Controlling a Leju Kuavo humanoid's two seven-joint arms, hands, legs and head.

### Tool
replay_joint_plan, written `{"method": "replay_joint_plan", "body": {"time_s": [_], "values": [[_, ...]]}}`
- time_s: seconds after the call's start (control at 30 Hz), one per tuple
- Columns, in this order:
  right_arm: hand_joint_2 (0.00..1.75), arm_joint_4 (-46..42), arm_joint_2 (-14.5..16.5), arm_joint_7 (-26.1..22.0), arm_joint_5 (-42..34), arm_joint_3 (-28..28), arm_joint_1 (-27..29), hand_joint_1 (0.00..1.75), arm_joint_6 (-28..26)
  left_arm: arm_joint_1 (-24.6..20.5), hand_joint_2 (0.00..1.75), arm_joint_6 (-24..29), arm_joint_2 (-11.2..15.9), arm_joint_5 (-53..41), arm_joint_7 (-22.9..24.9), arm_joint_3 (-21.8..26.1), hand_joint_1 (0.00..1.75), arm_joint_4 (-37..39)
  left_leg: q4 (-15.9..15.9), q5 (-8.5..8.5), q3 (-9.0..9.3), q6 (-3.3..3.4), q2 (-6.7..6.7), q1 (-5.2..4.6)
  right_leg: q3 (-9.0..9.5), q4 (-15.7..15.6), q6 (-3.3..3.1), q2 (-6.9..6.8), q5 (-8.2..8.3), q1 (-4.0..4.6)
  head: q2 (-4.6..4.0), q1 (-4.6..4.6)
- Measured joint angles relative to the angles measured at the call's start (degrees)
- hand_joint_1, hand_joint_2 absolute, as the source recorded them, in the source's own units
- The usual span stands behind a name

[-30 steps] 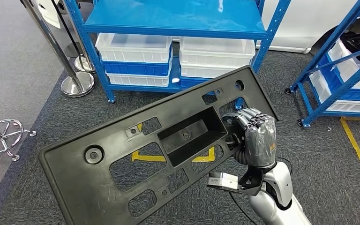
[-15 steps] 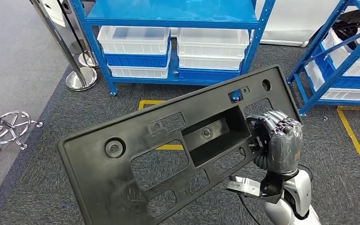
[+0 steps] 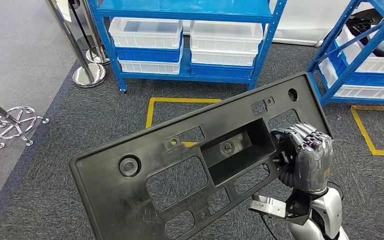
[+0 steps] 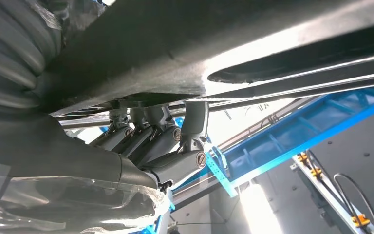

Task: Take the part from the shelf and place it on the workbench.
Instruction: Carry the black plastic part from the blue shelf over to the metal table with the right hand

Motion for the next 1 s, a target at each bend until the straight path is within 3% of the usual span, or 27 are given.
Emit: {"method": "replay_joint_plan", "body": {"time_s": [0.07,0.13,0.17,0.2,0.23,0.3,0.33,0.37,0.4,0.47,0.5,0.53,0.57,0.6,0.67,0.7,0.73,0.83,0.87,0.9,1.0], "values": [[1.75,-0.69,-0.25,-0.07,0.1,-0.21,0.58,1.75,-0.04,0.0,1.75,0.0,-0.05,-0.21,0.15,-0.08,0.0,0.01,0.38,1.1,-0.78,-0.74,-0.07,-0.05,3.98,-6.11,-0.56,0.15,-2.01,0.32,0.0,0.0],[1.75,-1.07,-0.4,-0.18,0.14,-0.43,1.2,1.75,-0.05,0.14,1.75,0.01,-0.08,-0.37,0.24,-0.12,0.0,0.02,0.25,2.11,-1.09,-1.53,-0.09,0.09,3.59,-6.87,-1.56,0.08,-1.73,0.52,0.0,0.01],[1.75,-1.2,-0.45,-0.29,0.14,-0.56,1.47,1.75,-0.02,0.2,1.75,0.05,-0.08,-0.51,0.24,-0.14,0.0,0.02,0.66,1.52,-1.39,-1.88,-0.13,0.22,3.07,-6.86,-2.15,-0.04,-1.15,0.52,0.0,0.01],[1.75,-1.36,-0.46,-0.45,0.11,-0.69,1.7,1.75,0.05,0.26,1.75,0.11,-0.07,-0.65,0.19,-0.18,0.0,0.02,1.93,-0.24,-1.93,-2.2,-0.17,0.31,2.42,-6.9,-2.77,-0.18,-0.46,0.46,0.0,0.0],[1.75,-1.51,-0.46,-0.66,0.07,-0.8,1.83,1.75,0.14,0.27,1.75,0.2,-0.06,-0.77,0.03,-0.24,0.0,0.02,4.29,-3.04,-2.68,-2.44,-0.21,0.41,1.62,-6.93,-3.27,-0.31,0.3,0.43,0.0,-0.02],[1.75,-1.79,-0.5,-1.08,-0.03,-0.96,1.91,1.75,0.37,0.05,1.75,0.36,-0.03,-0.89,-0.77,-0.4,0.0,0.02,11.71,-9.24,-4.43,-2.79,-0.23,0.42,-0.43,-6.73,-3.75,-0.35,1.87,0.7,0.0,-0.04],[1.75,-1.85,-0.55,-1.28,-0.04,-0.99,1.93,1.75,0.45,-0.19,1.75,0.42,-0.01,-0.89,-1.29,-0.48,0.0,0.02,15.29,-10.66,-4.84,-2.86,-0.23,0.41,-1.59,-6.6,-3.8,-0.35,2.61,0.86,0.0,-0.04],[1.75,-1.88,-0.62,-1.45,-0.05,-1.02,1.93,1.75,0.52,-0.45,1.75,0.47,0.01,-0.88,-1.77,-0.53,0.0,0.01,17.76,-10.57,-4.72,-2.82,-0.23,0.39,-2.75,-6.44,-3.81,-0.36,3.31,1.04,0.0,-0.04],[1.75,-1.9,-0.68,-1.61,-0.07,-1.04,1.91,1.75,0.56,-0.71,1.75,0.56,0.03,-0.78,-2.15,-0.56,0.0,0.01,18.44,-9.03,-3.7,-2.6,-0.24,0.31,-3.89,-6.28,-3.8,-0.37,3.96,1.24,0.0,-0.04],[1.75,-1.94,-0.76,-1.91,-0.1,-1.06,1.73,1.75,0.6,-1.15,1.75,0.78,0.1,-0.43,-2.78,-0.57,0.0,0.0,14.14,-5.89,1.19,-1.52,-0.25,-0.03,-5.73,-5.96,-3.77,-0.4,5.21,1.58,0.0,-0.04],[1.75,-1.94,-0.78,-2.07,-0.12,-1.07,1.56,1.75,0.61,-1.37,1.75,0.91,0.17,-0.19,-3.09,-0.57,0.0,-0.02,9.63,-6.05,4.94,-0.77,-0.22,-0.39,-6.36,-5.77,-3.68,-0.4,5.76,1.77,0.0,-0.05],[1.75,-1.94,-0.81,-2.22,-0.13,-1.07,1.36,1.75,0.62,-1.62,1.75,1.01,0.22,-0.06,-3.35,-0.58,0.0,-0.03,4.88,-7.32,8.27,-0.2,-0.14,-0.65,-6.76,-5.58,-3.51,-0.44,6.25,1.89,0.0,-0.03],[1.75,-1.94,-0.85,-2.39,-0.14,-1.08,1.13,1.75,0.63,-1.89,1.75,1.12,0.24,0.02,-3.55,-0.59,0.0,-0.05,1.28,-8.75,10.63,0.23,-0.09,-0.95,-6.95,-5.47,-3.26,-0.52,6.7,1.86,0.0,-0.03],[1.75,-1.94,-0.88,-2.58,-0.15,-1.08,0.9,1.75,0.64,-2.09,1.75,1.26,0.2,0.07,-3.68,-0.6,0.0,-0.07,-1.0,-9.69,11.89,0.51,-0.04,-1.16,-7.07,-5.47,-2.91,-0.62,7.14,1.84,0.0,-0.02],[1.75,-1.94,-1.05,-2.92,-0.13,-1.1,0.53,1.75,0.62,-2.23,1.75,1.56,-0.06,0.08,-3.77,-0.62,0.0,-0.05,-2.13,-9.13,11.82,1.02,-0.01,-1.12,-7.27,-5.48,-2.19,-0.69,7.73,1.63,0.0,-0.02],[1.75,-1.94,-1.23,-3.05,-0.11,-1.16,0.42,1.75,0.57,-2.18,1.75,1.77,-0.23,0.1,-3.77,-0.61,0.0,-0.04,-2.38,-8.54,11.56,1.41,0.05,-0.99,-7.7,-4.73,-1.85,-0.56,7.07,1.53,0.0,-0.01],[1.75,-1.95,-1.46,-3.18,-0.1,-1.26,0.37,1.75,0.51,-2.14,1.75,1.97,-0.39,0.12,-3.77,-0.61,0.0,-0.03,-2.59,-7.9,11.17,1.7,0.12,-0.84,-8.56,-2.81,-1.53,-0.37,5.53,1.42,0.0,0.01],[1.75,-1.96,-2.14,-3.56,-0.11,-1.51,0.37,1.75,0.4,-1.89,1.75,2.49,-0.85,0.13,-3.69,-0.6,0.0,-0.02,-2.34,-6.62,9.52,1.98,0.26,-0.74,-12.6,7.9,-0.62,-0.07,-1.09,0.78,0.0,0.02],[1.75,-1.96,-2.34,-3.66,-0.13,-1.54,0.39,1.75,0.4,-1.74,1.75,2.61,-0.97,0.13,-3.65,-0.6,0.0,-0.02,-2.15,-6.33,9.03,1.86,0.26,-0.68,-13.06,10.05,-0.34,-0.07,-1.93,0.55,0.0,0.01],[1.75,-1.96,-2.51,-3.72,-0.15,-1.56,0.39,1.75,0.41,-1.58,1.75,2.71,-1.06,0.13,-3.61,-0.6,0.0,-0.02,-1.89,-6.12,8.61,1.71,0.26,-0.57,-12.38,10.02,-0.09,-0.07,-1.65,0.33,0.0,0.01],[1.75,-1.97,-2.84,-3.81,-0.21,-1.61,0.37,1.75,0.43,-1.38,1.75,2.92,-1.19,0.15,-3.58,-0.6,0.0,-0.02,-1.26,-5.97,7.98,1.39,0.23,-0.26,-8.47,5.03,0.33,-0.09,0.98,-0.08,0.0,0.02]]}}
